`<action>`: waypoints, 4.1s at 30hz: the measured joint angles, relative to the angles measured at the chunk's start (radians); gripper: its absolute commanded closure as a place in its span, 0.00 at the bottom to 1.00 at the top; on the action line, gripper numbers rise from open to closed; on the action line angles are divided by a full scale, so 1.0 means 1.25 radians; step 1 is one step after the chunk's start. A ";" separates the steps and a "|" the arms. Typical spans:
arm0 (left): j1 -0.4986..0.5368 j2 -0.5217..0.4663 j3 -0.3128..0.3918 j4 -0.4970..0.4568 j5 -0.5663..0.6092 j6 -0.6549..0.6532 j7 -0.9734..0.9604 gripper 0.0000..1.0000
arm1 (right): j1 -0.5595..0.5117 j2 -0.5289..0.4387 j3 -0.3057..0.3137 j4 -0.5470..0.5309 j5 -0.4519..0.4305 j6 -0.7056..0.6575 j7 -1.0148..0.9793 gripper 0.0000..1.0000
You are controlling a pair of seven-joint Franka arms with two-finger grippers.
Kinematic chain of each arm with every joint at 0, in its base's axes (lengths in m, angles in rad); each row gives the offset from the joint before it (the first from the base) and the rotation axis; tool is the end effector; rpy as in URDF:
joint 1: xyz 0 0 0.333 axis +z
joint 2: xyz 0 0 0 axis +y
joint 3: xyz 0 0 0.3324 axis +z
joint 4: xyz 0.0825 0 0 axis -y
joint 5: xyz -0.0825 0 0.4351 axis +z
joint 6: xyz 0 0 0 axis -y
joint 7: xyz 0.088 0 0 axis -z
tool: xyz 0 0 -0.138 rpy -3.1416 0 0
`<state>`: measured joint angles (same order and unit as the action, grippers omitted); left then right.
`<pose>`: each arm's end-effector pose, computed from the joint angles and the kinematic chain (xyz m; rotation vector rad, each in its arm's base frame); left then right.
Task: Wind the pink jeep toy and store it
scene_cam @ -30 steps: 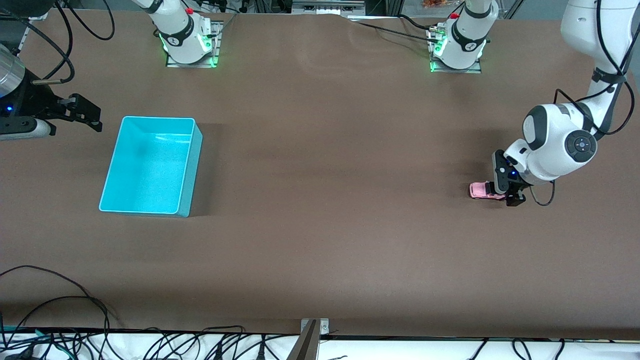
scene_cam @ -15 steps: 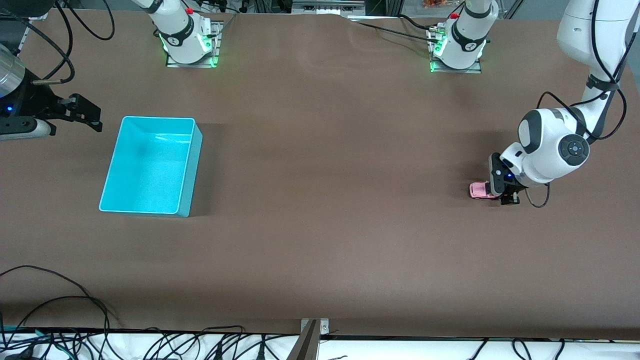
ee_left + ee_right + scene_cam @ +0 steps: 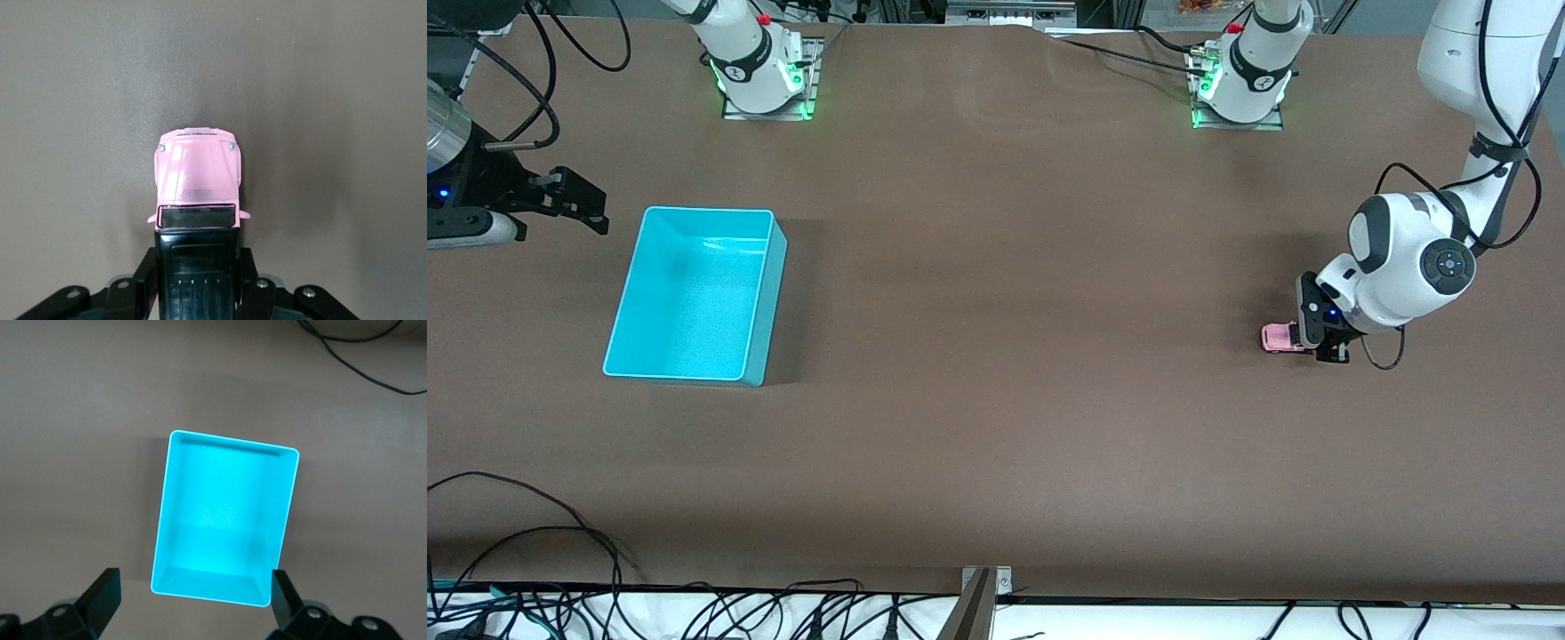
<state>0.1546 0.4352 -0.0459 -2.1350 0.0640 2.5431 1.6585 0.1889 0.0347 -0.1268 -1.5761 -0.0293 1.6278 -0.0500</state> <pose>0.6005 0.0647 0.1382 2.1824 -2.2452 -0.0453 0.6213 0.0359 0.5911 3.1029 0.1765 0.0272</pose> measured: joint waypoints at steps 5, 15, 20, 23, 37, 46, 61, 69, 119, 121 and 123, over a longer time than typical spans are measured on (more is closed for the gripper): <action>0.001 0.000 0.000 0.000 0.000 0.000 0.004 0.92 | 0.000 0.000 0.000 0.000 0.000 0.000 0.000 0.00; 0.050 0.016 0.002 0.025 0.000 0.000 0.069 0.92 | -0.001 0.004 0.000 0.000 0.000 0.001 0.000 0.00; 0.103 0.035 0.003 0.057 0.000 -0.001 0.094 0.92 | -0.001 0.006 0.000 0.000 0.000 0.002 0.000 0.00; 0.130 0.046 0.003 0.075 0.000 -0.002 0.101 0.92 | -0.001 0.006 0.000 0.000 0.000 0.002 0.000 0.00; 0.215 0.083 0.003 0.136 0.000 -0.010 0.178 0.92 | -0.003 0.006 -0.002 0.000 0.000 0.002 0.000 0.00; 0.236 0.092 0.002 0.152 0.000 -0.012 0.187 0.92 | -0.003 0.006 -0.004 0.000 0.000 0.002 0.000 0.00; 0.265 0.102 0.001 0.168 0.000 -0.010 0.205 0.92 | -0.004 0.006 -0.007 0.000 0.000 0.002 0.000 0.00; 0.265 0.104 0.001 0.172 0.000 -0.012 0.214 0.79 | -0.010 0.006 -0.008 0.000 0.000 0.002 0.000 0.00; 0.177 0.090 -0.053 0.479 -0.009 -0.471 -0.077 0.00 | -0.011 0.006 -0.008 0.000 0.001 0.002 0.000 0.00; 0.164 0.083 -0.054 0.482 -0.009 -0.485 -0.108 0.00 | -0.011 0.006 -0.008 0.000 0.001 0.002 0.000 0.00; 0.152 0.075 -0.054 0.483 -0.009 -0.494 -0.134 0.00 | -0.011 0.006 -0.008 0.000 0.002 0.002 0.000 0.00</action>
<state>0.3442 0.5284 -0.1132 -1.5310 0.0525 1.9257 1.4911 0.1750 0.0421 -0.1364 -1.5761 -0.0273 1.6305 -0.0498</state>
